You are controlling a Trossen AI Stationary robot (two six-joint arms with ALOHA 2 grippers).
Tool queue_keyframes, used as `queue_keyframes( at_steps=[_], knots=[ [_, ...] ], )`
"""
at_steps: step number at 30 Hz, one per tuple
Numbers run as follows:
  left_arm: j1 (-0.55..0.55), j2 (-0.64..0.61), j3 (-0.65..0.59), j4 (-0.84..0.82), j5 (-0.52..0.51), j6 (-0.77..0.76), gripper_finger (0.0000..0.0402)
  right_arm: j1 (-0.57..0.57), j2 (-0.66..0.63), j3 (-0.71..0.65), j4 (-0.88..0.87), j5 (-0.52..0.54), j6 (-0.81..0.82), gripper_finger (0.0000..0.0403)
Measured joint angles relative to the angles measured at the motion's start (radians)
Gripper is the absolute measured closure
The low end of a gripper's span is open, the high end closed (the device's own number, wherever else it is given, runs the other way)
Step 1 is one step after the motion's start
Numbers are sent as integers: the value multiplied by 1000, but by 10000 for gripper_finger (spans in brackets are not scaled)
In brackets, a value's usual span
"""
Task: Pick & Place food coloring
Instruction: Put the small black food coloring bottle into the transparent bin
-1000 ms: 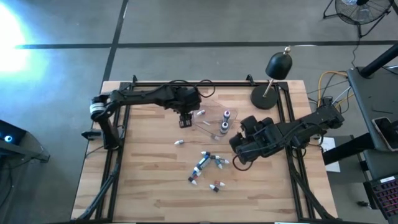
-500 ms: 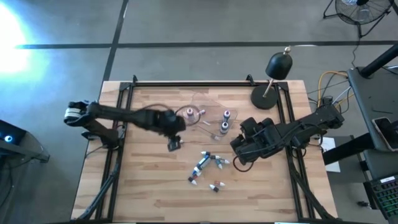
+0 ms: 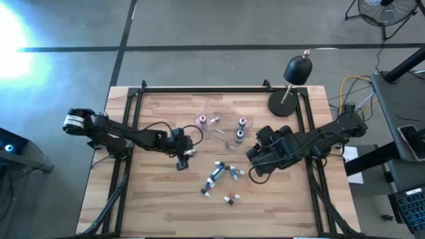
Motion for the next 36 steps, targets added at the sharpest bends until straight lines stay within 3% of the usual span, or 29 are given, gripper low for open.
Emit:
queue_keyframes(
  at_steps=[13, 20, 25, 29, 33, 36],
  knots=[
    [1, 207, 28, 65, -38, -65, 220, -1, 0, -1, 0, 8, 33, 177],
    [3, 219, 35, 59, -81, -24, 314, 0, 0, -3, -2, 3, 53, 177],
    [4, 194, 53, -59, -78, -10, 379, 0, 0, -5, -3, 3, 50, 177],
    [4, 92, 152, -199, -117, 8, 380, 0, 0, -5, -11, 1, 47, 177],
    [16, -42, 310, -156, -248, 122, 350, 0, 0, -6, -30, 0, 45, 177],
    [62, -63, 380, -25, -246, 215, 331, 0, 0, -10, -29, 0, 45, 177]
  ],
)
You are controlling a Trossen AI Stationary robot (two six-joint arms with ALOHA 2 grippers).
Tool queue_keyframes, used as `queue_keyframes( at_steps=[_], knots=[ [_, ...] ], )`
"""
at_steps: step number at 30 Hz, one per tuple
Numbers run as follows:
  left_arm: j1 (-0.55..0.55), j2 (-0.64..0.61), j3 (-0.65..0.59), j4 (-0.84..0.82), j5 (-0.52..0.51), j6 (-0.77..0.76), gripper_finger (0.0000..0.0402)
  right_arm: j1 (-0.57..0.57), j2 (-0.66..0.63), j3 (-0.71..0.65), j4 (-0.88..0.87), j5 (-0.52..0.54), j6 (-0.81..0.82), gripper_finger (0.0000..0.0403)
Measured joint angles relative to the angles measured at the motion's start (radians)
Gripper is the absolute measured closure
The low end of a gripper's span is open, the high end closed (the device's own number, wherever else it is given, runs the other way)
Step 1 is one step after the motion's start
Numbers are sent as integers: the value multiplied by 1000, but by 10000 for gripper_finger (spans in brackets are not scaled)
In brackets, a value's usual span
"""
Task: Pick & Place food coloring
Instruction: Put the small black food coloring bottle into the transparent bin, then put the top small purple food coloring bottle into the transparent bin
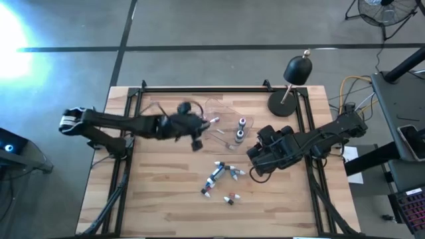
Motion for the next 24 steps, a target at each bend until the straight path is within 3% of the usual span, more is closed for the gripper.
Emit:
queue_keyframes(
  at_steps=[4, 9, 12, 15, 17, 21, 24],
  knots=[
    [113, 46, 58, 79, 22, -15, 327, 0, 0, -8, 2, 4, 8, 177],
    [175, 182, 135, -5, 63, -105, 310, 0, 0, -12, 4, -12, 7, 177],
    [159, 208, 237, -84, 66, -74, 281, 1, 0, -13, 5, -23, 6, 177],
    [132, 229, 336, -252, -9, -48, 249, 8, 0, -15, 8, -27, 5, 177],
    [98, 225, 390, -374, 1, -25, 234, 16, 0, -20, 23, -44, -8, 177],
    [4, 159, 403, -477, 141, -4, 226, 33, -1, -80, 163, -136, -214, 177],
    [-65, 137, 331, -519, 168, -54, 225, 43, 8, -175, 349, -231, -424, 177]
  ],
)
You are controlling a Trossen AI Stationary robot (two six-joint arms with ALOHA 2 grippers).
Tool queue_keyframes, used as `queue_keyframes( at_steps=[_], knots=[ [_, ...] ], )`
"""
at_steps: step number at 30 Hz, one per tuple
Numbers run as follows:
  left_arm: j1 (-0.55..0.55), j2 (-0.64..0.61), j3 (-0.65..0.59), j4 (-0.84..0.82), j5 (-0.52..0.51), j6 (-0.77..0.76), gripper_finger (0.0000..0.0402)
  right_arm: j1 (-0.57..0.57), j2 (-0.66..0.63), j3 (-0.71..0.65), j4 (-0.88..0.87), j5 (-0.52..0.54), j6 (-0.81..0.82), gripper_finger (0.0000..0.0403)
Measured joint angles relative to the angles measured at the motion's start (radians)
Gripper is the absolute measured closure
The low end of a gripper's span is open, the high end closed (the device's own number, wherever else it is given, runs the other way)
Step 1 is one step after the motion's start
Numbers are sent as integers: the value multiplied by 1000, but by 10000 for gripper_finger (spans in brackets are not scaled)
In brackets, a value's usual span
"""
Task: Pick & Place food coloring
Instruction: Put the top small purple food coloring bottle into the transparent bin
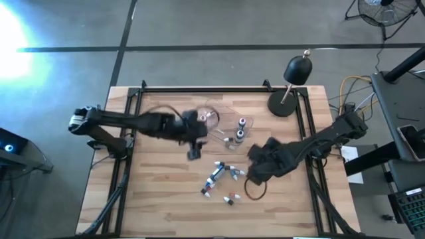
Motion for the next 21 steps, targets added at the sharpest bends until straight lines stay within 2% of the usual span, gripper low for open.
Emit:
queue_keyframes(
  at_steps=[5, 13, 18, 21],
  knots=[
    [-108, -25, -146, -9, -5, -213, 225, 19, 42, -155, 282, -54, -165, 179],
    [-243, -31, -349, 44, -53, -552, 225, 19, 119, -322, 573, -63, -304, 180],
    [-273, -30, -443, 97, -72, -674, 225, 17, 160, -362, 707, -76, -393, 179],
    [-275, -30, -477, 137, -87, -691, 225, 8, 182, -365, 712, -76, -421, 179]
  ],
)
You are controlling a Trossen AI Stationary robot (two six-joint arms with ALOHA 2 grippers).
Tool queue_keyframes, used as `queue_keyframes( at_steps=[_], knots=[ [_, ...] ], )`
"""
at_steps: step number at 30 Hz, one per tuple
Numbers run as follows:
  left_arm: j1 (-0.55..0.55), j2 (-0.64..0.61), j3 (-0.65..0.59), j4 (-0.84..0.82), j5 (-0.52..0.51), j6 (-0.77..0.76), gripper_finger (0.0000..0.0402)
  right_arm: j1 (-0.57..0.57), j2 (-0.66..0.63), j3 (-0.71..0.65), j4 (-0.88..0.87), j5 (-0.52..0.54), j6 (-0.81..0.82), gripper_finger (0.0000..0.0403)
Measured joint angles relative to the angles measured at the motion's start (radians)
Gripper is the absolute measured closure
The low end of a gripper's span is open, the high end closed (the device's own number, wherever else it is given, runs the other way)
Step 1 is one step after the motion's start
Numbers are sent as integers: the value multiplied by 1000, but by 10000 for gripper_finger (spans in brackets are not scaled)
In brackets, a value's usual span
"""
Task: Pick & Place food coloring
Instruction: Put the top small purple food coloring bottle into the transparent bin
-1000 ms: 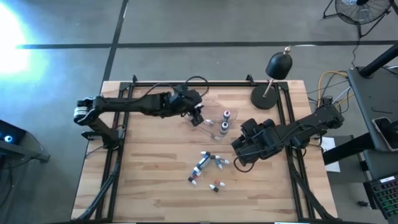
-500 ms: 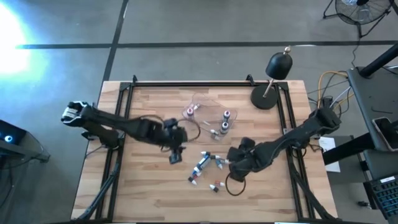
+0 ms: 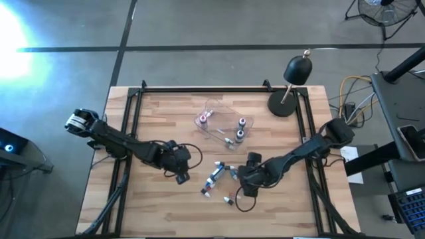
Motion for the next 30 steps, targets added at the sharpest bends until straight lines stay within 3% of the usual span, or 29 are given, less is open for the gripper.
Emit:
queue_keyframes(
  at_steps=[4, 12, 18, 24, 27, 30],
  knots=[
    [2, 0, -23, 49, -19, 21, 225, -21, 25, -1, 14, -6, 6, 179],
    [15, 0, -24, 58, -71, 130, 225, -111, 53, 4, 91, -115, 82, 199],
    [51, 0, -24, 57, -71, 211, 225, -158, 54, 0, 94, -131, 105, 258],
    [108, 0, -24, 57, -68, 288, 225, -196, 50, 35, 32, -218, 122, 339],
    [139, 0, -24, 57, -48, 316, 225, -211, 29, 84, -40, -195, 113, 353],
    [159, 0, -24, 56, -41, 326, 225, -243, -44, 163, -66, -92, 80, 353]
  ],
)
